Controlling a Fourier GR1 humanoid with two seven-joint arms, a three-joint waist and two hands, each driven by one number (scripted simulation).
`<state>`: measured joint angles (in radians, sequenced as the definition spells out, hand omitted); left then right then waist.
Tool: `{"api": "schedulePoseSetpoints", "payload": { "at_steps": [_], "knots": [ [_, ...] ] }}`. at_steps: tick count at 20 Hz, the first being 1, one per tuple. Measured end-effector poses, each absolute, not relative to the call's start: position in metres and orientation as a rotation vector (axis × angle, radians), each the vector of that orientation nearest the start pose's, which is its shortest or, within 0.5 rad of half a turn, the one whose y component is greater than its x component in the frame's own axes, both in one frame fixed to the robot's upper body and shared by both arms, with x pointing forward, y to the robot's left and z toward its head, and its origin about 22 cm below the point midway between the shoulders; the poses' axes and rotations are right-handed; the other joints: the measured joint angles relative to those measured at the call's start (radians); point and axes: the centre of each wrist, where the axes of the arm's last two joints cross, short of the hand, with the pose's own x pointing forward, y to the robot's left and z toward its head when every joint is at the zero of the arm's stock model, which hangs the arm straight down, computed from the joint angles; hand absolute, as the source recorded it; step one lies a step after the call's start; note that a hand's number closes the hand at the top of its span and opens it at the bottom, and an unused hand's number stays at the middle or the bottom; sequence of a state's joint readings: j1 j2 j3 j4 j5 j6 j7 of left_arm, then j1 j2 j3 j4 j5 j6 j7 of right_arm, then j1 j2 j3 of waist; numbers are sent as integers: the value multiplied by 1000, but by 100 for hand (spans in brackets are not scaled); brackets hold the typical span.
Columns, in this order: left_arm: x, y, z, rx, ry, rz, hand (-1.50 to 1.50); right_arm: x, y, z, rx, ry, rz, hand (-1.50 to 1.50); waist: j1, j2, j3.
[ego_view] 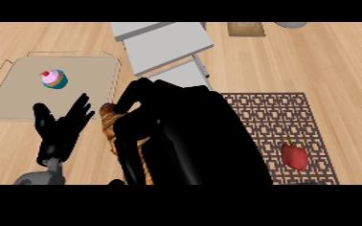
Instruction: Pick the croissant from the placemat and place it in the tiered shelf
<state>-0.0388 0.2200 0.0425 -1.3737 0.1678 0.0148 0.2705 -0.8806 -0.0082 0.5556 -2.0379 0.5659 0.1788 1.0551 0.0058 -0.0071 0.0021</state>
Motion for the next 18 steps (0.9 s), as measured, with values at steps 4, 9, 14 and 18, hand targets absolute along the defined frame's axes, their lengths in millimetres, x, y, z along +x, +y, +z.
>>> {"api": "schedulePoseSetpoints", "payload": {
  "at_steps": [4, 9, 14, 18],
  "knots": [
    [250, 295, -20, 88, -1146, 39, 0, 216, -39, 296, -445, -1889, 863, 150, 2, 2, 0],
    [249, 290, -23, 88, -1153, 33, 0, 250, -41, 331, -472, -1876, 797, 150, 3, 3, 1],
    [253, 293, -18, 92, -1150, 28, 0, 288, -38, 353, -510, -1840, 793, 150, 7, 6, 1],
    [255, 295, -19, 88, -1145, 31, 0, 313, -33, 359, -511, -1809, 838, 150, 8, 7, 1]
  ]
}}
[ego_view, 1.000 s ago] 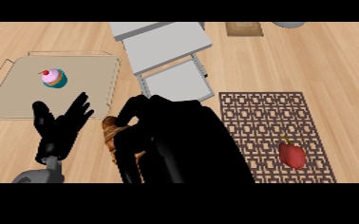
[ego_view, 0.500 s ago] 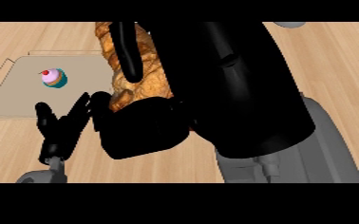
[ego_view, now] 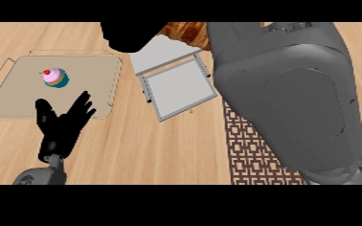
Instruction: Pick the croissant from the placemat and place it in the tiered shelf
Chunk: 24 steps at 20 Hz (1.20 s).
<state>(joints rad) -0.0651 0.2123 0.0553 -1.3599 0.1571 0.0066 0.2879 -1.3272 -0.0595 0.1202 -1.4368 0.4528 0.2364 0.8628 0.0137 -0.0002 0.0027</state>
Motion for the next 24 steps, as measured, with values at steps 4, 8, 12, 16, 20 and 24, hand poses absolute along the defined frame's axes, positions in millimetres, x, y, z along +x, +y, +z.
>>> {"api": "schedulePoseSetpoints", "payload": {
  "at_steps": [4, 8, 12, 16, 20, 24],
  "knots": [
    [255, 295, -16, 83, -1140, 40, 0, 336, -36, 357, -529, -1789, 903, 150, 1, 1, -1],
    [253, 293, -19, 80, -1157, 32, 0, 359, -32, 347, -549, -1783, 938, 150, 4, 2, -1],
    [253, 291, -19, 81, -1160, 33, 0, 380, -28, 329, -566, -1783, 943, 150, 6, 3, 0],
    [256, 293, -21, 82, -1162, 27, 0, 393, -22, 322, -579, -1786, 938, 150, 7, 3, 1],
    [255, 294, -22, 75, -1169, 30, 0, 403, -21, 315, -589, -1788, 943, 150, 6, 2, 1],
    [257, 293, -17, 83, -1153, 30, 0, 414, -23, 305, -570, -1824, 932, 150, 7, 3, 0]
  ]
}}
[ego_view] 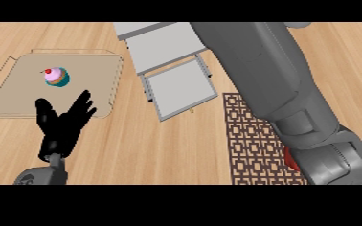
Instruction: Pick the croissant from the placemat and place it in the tiered shelf
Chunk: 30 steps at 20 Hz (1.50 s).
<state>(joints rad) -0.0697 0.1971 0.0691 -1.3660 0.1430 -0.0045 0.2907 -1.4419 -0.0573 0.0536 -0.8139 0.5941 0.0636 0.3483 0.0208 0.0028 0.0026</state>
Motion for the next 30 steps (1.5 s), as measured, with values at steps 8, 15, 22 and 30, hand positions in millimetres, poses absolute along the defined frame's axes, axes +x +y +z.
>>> {"api": "schedulePoseSetpoints", "payload": {
  "at_steps": [8, 15, 22, 30],
  "knots": [
    [254, 292, -19, 86, -1148, 28, 0, 422, -27, 301, -553, -1834, 973, 150, -6, -2, 1],
    [254, 291, -17, 88, -1148, 30, 0, 428, -29, 303, -493, -1823, 799, -150, -3, -1, 0],
    [255, 291, -18, 85, -1157, 29, 0, 432, -37, 312, -301, -1835, 560, -150, -2, 0, 0],
    [255, 291, -20, 75, -1158, 30, 0, 440, -66, 331, -147, -1829, 273, -150, -5, -1, 0]
  ]
}}
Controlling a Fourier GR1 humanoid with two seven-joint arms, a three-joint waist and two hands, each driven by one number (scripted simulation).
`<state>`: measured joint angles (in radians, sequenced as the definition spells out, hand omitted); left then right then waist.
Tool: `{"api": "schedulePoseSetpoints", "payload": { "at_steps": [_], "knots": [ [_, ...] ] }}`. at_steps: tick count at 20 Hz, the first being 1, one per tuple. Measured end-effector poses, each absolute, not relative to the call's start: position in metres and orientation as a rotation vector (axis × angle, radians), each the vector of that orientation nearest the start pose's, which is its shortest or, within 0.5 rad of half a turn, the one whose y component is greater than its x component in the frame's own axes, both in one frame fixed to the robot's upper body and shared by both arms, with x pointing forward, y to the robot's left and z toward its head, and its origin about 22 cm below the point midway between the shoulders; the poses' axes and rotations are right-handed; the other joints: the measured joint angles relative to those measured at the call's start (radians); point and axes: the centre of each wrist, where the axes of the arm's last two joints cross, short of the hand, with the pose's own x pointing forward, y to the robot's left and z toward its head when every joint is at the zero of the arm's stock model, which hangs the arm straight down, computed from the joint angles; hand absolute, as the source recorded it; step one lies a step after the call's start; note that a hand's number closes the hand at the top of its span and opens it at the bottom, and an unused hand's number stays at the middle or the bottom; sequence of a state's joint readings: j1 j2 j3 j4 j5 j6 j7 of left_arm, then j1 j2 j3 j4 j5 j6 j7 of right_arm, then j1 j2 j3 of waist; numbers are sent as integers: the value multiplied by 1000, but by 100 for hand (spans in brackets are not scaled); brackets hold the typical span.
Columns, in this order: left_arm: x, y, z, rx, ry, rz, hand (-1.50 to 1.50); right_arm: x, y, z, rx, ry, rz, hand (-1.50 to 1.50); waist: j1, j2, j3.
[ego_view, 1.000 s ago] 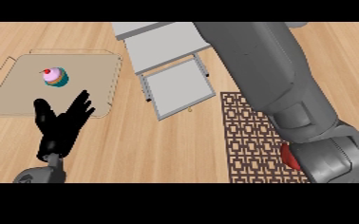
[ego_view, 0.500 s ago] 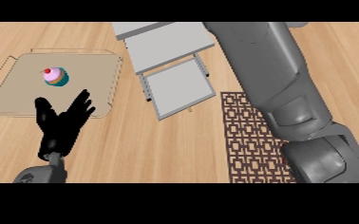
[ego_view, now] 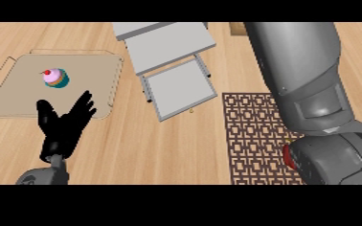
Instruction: Pick the croissant from the placemat and place it in the tiered shelf
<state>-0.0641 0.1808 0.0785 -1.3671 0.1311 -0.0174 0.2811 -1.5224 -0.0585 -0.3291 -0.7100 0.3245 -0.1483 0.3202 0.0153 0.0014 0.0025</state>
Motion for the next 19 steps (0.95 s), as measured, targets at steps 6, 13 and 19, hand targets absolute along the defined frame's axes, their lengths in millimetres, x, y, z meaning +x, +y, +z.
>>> {"api": "schedulePoseSetpoints", "payload": {
  "at_steps": [6, 13, 19],
  "knots": [
    [254, 292, -20, 81, -1160, 32, 0, 447, -106, 343, -268, -1842, 71, -150, -2, 0, 1],
    [250, 292, -18, 86, -1158, 37, 0, 454, -192, 349, -311, -1793, -150, -150, -6, -1, 0],
    [255, 296, -17, 91, -1148, 37, 0, 451, -266, 345, -271, -1778, -160, -150, -6, 0, 1]
  ]
}}
